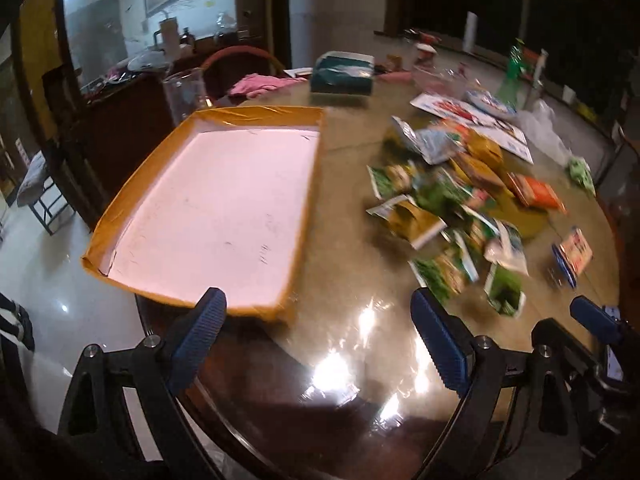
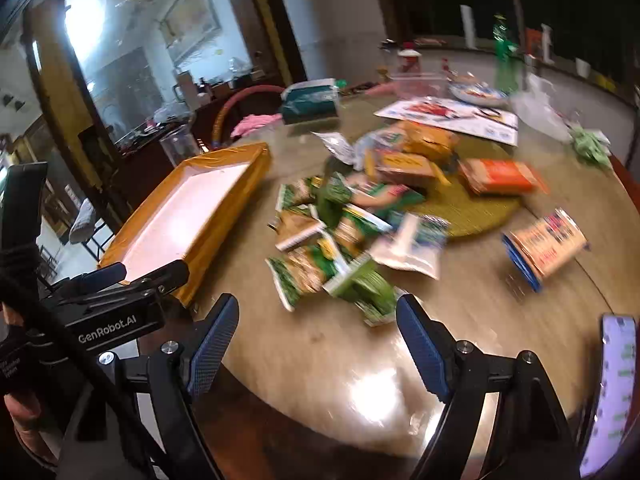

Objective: Organize snacks
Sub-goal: 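Set the empty orange tray down beside the snack pile with both tools, then grasp a green pea bag with the left tool while the right grasps another green bag, drop both in tray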

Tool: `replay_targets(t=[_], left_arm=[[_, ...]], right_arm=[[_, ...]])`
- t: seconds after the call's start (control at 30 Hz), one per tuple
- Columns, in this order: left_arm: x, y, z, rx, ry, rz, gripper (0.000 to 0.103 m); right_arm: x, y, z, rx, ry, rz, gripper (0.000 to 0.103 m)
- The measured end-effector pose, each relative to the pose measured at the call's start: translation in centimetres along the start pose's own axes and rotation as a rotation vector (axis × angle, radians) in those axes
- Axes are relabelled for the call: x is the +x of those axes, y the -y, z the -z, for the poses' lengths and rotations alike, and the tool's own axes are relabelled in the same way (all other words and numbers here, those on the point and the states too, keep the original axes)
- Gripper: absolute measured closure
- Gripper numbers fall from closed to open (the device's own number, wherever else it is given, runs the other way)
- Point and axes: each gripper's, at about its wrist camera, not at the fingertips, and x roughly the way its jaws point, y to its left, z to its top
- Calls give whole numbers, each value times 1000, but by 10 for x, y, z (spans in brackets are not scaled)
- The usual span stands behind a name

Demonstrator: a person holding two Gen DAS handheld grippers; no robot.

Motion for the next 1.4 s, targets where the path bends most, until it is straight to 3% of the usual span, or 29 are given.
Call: replay_targets(t=[0.37,0.63,0.93,1.2,1.4], left_arm=[[-15,26,9,66,12,-43,10],[-15,34,13,80,15,-51,10],[-10,34,11,82,17,9,10],[15,43,3,142,-21,56,10],[35,42,-16,162,-28,75,10]], right_arm=[[-6,43,15,42,-20,-38,22],[-14,42,16,28,-3,3,22],[-12,53,14,51,-16,-12,23],[17,64,5,52,-66,-39,40],[58,78,-19,50,-100,-64,45]])
